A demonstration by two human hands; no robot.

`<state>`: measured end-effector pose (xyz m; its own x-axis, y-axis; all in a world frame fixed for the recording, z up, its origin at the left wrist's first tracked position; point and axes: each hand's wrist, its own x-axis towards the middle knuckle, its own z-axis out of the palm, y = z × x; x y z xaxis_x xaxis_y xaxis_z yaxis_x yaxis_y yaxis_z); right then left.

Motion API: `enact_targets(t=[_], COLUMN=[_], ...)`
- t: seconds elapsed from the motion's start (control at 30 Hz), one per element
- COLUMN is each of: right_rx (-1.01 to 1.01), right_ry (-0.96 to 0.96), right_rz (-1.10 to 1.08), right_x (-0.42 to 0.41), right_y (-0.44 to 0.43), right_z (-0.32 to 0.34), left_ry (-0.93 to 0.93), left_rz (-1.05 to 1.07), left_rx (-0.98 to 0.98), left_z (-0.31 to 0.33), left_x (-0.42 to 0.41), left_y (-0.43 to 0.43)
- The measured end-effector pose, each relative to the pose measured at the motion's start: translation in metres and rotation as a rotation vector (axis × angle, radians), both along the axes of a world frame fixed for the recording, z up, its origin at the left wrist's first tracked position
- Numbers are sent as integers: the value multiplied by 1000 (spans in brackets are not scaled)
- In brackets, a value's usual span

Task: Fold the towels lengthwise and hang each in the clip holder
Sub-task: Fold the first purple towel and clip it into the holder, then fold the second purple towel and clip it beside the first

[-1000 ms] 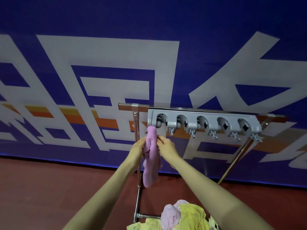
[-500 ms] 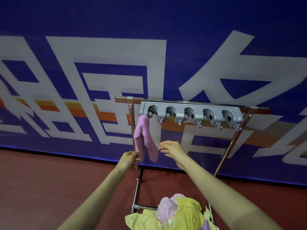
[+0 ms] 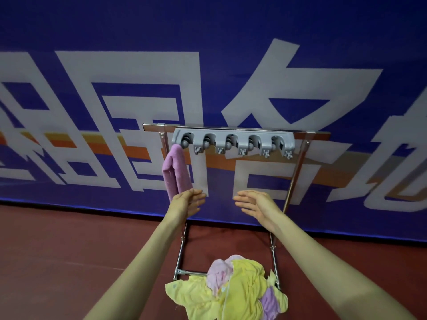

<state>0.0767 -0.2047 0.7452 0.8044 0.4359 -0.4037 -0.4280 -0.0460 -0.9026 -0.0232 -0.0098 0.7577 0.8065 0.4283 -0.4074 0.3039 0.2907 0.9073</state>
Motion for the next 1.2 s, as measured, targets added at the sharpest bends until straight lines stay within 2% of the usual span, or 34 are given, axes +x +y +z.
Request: enact_targets(t=[0.27, 0.47, 0.67, 0.83, 1.2], right_rx=[100, 44, -40, -126, -311], right_ry=[3, 31, 68, 79, 123], right_rz=[11, 3, 4, -5, -105], right_x=[-6, -8, -5, -4, 4], right_y=[-24, -12, 10, 14, -36], right_z=[6, -63, -183, -307, -566], left_ry=[-48, 3, 102, 155, 254], left_rz=[-41, -68, -120, -140, -283], left_rx=[3, -13, 5, 23, 66], left_z=[-17, -86, -198, -316, -571], left_x=[-7, -5, 7, 20, 36], left_y=[-9, 9, 24, 24, 3])
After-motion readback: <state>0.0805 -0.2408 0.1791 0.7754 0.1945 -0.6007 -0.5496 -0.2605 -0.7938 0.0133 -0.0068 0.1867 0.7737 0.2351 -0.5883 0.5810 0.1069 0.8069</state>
